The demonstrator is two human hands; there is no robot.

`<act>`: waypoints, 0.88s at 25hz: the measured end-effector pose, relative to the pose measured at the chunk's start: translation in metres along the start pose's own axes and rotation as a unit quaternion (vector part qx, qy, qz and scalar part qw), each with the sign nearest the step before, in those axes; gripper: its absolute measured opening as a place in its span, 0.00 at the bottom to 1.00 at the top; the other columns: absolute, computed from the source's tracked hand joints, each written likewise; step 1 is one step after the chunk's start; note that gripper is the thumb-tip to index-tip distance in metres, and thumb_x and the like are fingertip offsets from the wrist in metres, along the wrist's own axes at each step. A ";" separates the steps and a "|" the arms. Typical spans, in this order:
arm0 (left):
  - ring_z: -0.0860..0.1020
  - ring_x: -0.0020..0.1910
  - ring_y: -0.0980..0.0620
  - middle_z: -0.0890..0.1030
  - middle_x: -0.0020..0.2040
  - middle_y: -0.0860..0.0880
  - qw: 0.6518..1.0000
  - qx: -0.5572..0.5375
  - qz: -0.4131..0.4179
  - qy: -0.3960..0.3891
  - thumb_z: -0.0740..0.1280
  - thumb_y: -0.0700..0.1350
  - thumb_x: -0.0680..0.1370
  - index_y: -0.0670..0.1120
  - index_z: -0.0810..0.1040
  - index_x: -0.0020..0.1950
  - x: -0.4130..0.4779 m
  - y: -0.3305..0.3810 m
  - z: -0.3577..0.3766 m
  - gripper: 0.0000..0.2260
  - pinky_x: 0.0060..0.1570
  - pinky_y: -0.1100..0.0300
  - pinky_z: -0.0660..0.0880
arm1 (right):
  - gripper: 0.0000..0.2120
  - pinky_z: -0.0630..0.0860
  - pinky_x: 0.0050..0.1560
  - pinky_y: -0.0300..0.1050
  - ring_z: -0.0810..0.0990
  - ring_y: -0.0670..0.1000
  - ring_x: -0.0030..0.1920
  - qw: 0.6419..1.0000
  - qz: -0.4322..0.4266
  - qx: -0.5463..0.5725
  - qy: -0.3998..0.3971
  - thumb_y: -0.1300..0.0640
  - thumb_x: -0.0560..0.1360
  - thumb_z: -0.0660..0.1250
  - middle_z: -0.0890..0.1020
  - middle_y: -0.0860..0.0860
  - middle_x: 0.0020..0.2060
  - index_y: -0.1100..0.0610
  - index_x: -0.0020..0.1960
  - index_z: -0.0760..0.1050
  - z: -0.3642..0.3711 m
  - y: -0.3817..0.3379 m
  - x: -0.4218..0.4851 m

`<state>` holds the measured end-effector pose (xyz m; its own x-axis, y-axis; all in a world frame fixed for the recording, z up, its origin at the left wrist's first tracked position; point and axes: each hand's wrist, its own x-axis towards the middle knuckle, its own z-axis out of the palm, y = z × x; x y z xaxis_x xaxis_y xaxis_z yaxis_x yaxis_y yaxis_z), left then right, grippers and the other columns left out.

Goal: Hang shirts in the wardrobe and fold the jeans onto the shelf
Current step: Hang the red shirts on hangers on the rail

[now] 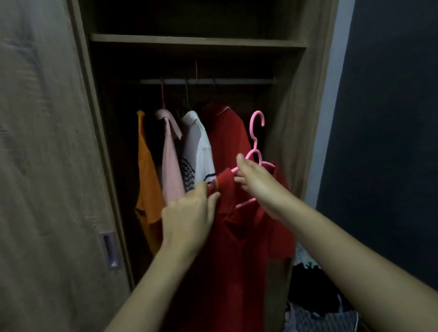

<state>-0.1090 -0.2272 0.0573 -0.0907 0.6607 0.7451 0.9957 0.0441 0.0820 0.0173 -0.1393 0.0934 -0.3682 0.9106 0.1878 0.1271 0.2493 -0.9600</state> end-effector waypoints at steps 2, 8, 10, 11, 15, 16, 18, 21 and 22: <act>0.81 0.31 0.43 0.81 0.33 0.45 1.000 0.014 -0.015 -0.021 0.69 0.55 0.73 0.46 0.75 0.44 0.015 0.032 0.000 0.13 0.25 0.58 0.72 | 0.17 0.73 0.55 0.44 0.79 0.47 0.47 0.997 0.017 0.047 0.057 0.42 0.79 0.54 0.81 0.52 0.46 0.53 0.51 0.74 -0.007 -0.003 0.023; 0.77 0.55 0.37 0.82 0.51 0.42 0.988 -0.115 -0.075 -0.070 0.52 0.64 0.78 0.51 0.74 0.61 0.078 0.049 0.027 0.24 0.51 0.49 0.72 | 0.14 0.72 0.28 0.36 0.76 0.49 0.26 0.979 0.073 0.138 0.129 0.50 0.78 0.61 0.76 0.53 0.29 0.60 0.43 0.75 -0.067 -0.009 0.076; 0.76 0.54 0.36 0.81 0.52 0.41 0.992 -0.087 -0.072 -0.051 0.55 0.59 0.79 0.49 0.75 0.61 0.116 0.044 0.055 0.19 0.51 0.49 0.72 | 0.06 0.70 0.25 0.34 0.75 0.47 0.22 0.984 0.066 0.087 0.140 0.57 0.74 0.67 0.75 0.55 0.30 0.60 0.42 0.75 -0.085 -0.008 0.098; 0.76 0.54 0.36 0.81 0.52 0.41 0.993 -0.078 -0.065 -0.055 0.57 0.56 0.79 0.47 0.74 0.61 0.138 0.043 0.073 0.18 0.51 0.49 0.72 | 0.04 0.70 0.24 0.34 0.74 0.46 0.21 0.987 0.054 0.046 0.143 0.62 0.72 0.69 0.75 0.54 0.29 0.61 0.40 0.75 -0.093 -0.006 0.112; 0.74 0.59 0.35 0.74 0.61 0.38 0.988 -0.101 -0.046 -0.104 0.61 0.53 0.78 0.45 0.67 0.68 0.221 0.051 0.148 0.21 0.55 0.47 0.71 | 0.10 0.75 0.38 0.46 0.76 0.52 0.31 0.988 0.013 -0.080 0.129 0.73 0.65 0.70 0.76 0.55 0.30 0.60 0.38 0.74 -0.126 -0.002 0.165; 0.73 0.60 0.35 0.71 0.64 0.38 0.985 -0.129 -0.060 -0.098 0.61 0.53 0.78 0.45 0.64 0.71 0.238 0.054 0.161 0.24 0.56 0.47 0.70 | 0.11 0.75 0.41 0.47 0.76 0.52 0.33 0.986 0.007 -0.114 0.124 0.73 0.65 0.70 0.77 0.54 0.31 0.59 0.39 0.75 -0.132 -0.002 0.175; 0.69 0.65 0.36 0.65 0.69 0.37 0.971 -0.202 -0.109 -0.061 0.63 0.51 0.78 0.41 0.57 0.74 0.269 0.059 0.183 0.30 0.61 0.49 0.67 | 0.13 0.77 0.45 0.47 0.78 0.53 0.39 0.974 -0.012 -0.196 0.116 0.70 0.64 0.70 0.78 0.53 0.35 0.56 0.43 0.76 -0.144 -0.001 0.204; 0.61 0.72 0.38 0.57 0.75 0.36 0.939 -0.277 -0.198 -0.051 0.66 0.47 0.76 0.36 0.47 0.76 0.299 0.061 0.210 0.37 0.67 0.51 0.61 | 0.14 0.77 0.48 0.46 0.81 0.56 0.48 0.945 -0.052 -0.305 0.106 0.66 0.66 0.67 0.80 0.54 0.41 0.54 0.49 0.78 -0.155 -0.006 0.251; 0.61 0.72 0.39 0.56 0.75 0.36 0.936 -0.278 -0.208 -0.066 0.66 0.44 0.76 0.36 0.45 0.76 0.304 0.061 0.217 0.37 0.68 0.51 0.61 | 0.14 0.76 0.49 0.46 0.80 0.58 0.51 0.935 -0.063 -0.331 0.110 0.65 0.68 0.65 0.81 0.55 0.44 0.54 0.51 0.79 -0.158 -0.010 0.266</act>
<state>-0.0716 0.1392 0.1455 -0.4277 0.7611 0.4878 0.7073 -0.0543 0.7048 0.0633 0.1522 0.1852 -0.2296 0.8882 0.3980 0.6643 0.4418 -0.6030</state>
